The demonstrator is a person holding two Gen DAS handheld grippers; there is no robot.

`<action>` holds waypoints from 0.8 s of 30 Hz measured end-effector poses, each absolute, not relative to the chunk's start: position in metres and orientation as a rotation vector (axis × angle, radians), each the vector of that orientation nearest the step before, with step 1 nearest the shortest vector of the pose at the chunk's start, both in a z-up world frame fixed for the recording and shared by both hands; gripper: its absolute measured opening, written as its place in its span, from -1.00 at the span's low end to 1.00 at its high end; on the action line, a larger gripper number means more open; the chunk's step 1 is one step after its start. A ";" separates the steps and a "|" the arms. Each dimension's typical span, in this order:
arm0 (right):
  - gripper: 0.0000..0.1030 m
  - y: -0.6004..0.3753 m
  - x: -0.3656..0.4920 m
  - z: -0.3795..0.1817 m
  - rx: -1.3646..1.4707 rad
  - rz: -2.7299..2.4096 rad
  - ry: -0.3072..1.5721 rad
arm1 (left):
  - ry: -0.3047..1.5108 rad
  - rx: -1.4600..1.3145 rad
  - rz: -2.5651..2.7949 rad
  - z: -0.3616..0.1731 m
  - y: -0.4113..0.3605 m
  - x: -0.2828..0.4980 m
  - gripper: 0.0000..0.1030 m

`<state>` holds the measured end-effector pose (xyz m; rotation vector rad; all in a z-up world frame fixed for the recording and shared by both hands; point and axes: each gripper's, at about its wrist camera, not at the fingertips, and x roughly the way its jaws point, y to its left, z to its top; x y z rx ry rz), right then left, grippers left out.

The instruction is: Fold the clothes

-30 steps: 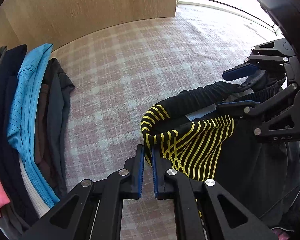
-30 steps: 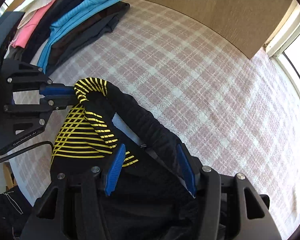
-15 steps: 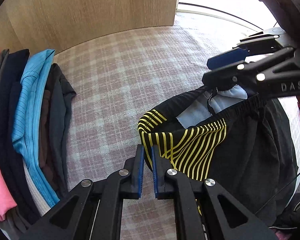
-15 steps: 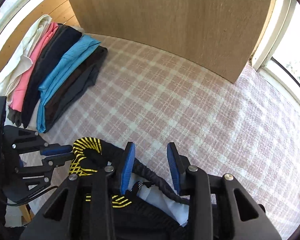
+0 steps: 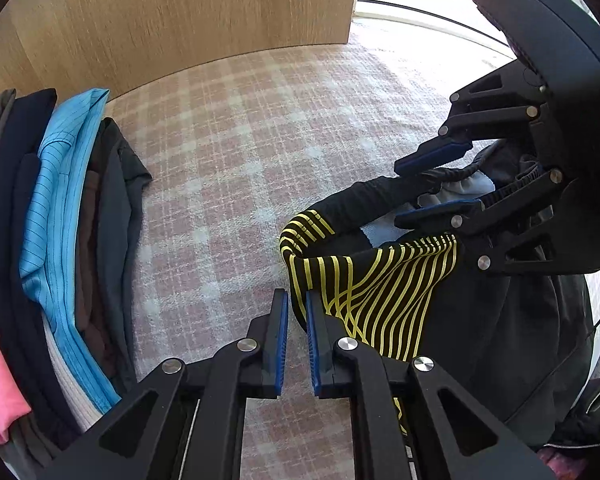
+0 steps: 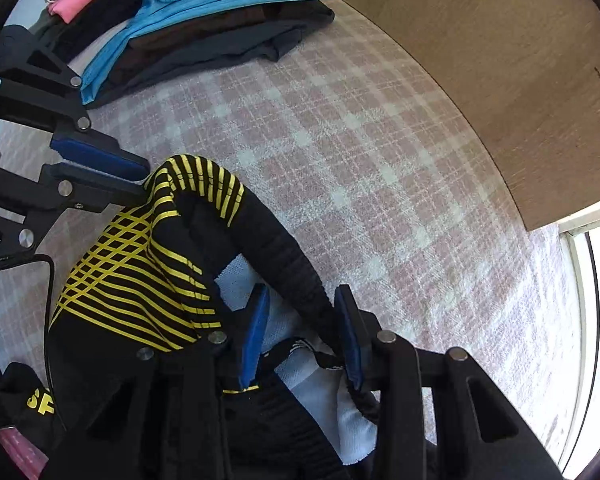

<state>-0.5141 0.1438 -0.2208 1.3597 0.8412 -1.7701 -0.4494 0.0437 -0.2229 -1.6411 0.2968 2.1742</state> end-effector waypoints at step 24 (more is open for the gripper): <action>-0.36 0.206 -0.588 -0.192 1.543 -1.912 0.082 | 0.301 -1.651 2.142 -0.219 0.046 -0.444 -0.76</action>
